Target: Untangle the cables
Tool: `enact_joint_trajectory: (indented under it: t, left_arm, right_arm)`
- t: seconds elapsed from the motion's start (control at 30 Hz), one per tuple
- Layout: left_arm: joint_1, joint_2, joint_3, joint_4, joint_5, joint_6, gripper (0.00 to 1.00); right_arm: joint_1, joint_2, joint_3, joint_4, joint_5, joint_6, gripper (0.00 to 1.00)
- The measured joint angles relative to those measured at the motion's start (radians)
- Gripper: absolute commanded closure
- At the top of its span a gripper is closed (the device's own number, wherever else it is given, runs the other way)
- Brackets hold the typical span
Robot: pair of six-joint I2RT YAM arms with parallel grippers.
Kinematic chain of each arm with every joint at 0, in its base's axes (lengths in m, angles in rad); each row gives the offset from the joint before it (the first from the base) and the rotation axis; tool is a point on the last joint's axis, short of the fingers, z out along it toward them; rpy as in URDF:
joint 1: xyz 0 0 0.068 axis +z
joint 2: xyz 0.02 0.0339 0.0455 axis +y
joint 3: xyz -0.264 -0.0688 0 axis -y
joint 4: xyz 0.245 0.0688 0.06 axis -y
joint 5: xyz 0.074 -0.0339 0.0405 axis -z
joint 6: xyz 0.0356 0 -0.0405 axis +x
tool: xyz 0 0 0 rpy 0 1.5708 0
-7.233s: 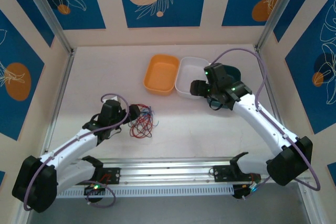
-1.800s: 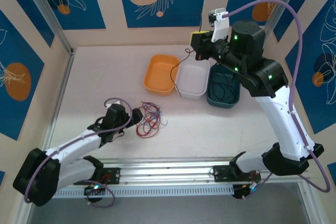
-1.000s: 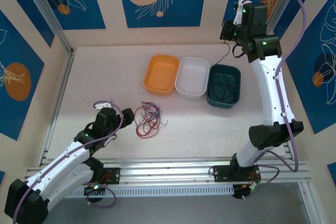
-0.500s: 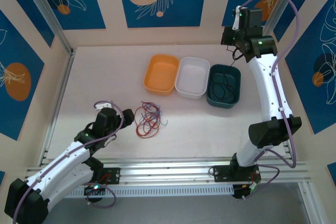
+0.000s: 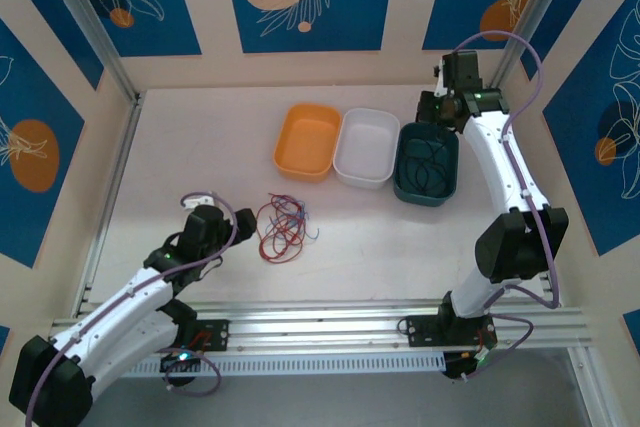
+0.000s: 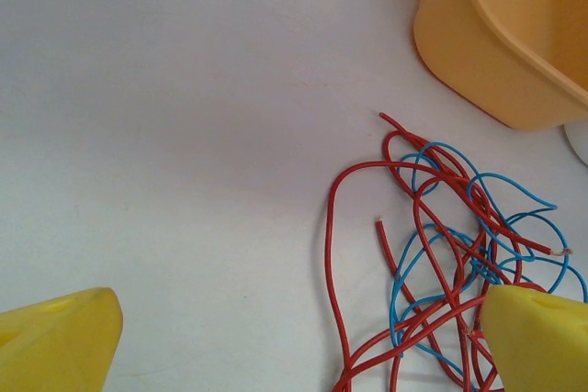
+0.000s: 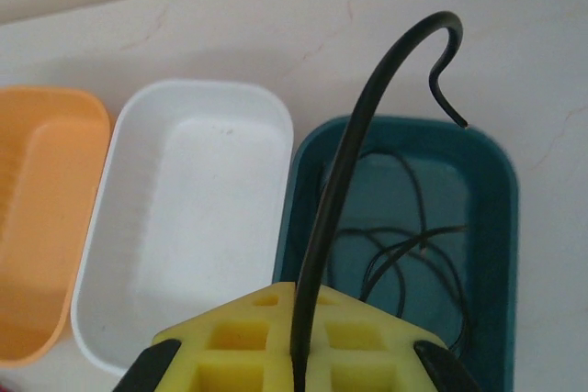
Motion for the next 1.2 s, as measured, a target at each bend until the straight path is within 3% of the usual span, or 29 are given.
enact_joint_trajectory:
  t: [0.47,1.2]
  left_arm:
    - [0.000,0.032,0.000,0.015,0.009,0.000,0.00]
    - [0.000,0.038,-0.011,0.027,0.012,0.000,0.00]
  right_arm:
    - [-0.061,0.024,-0.146,-0.075,-0.128,0.050,1.00]
    - [-0.050,0.326,-0.156,-0.002,-0.153,0.063,1.00]
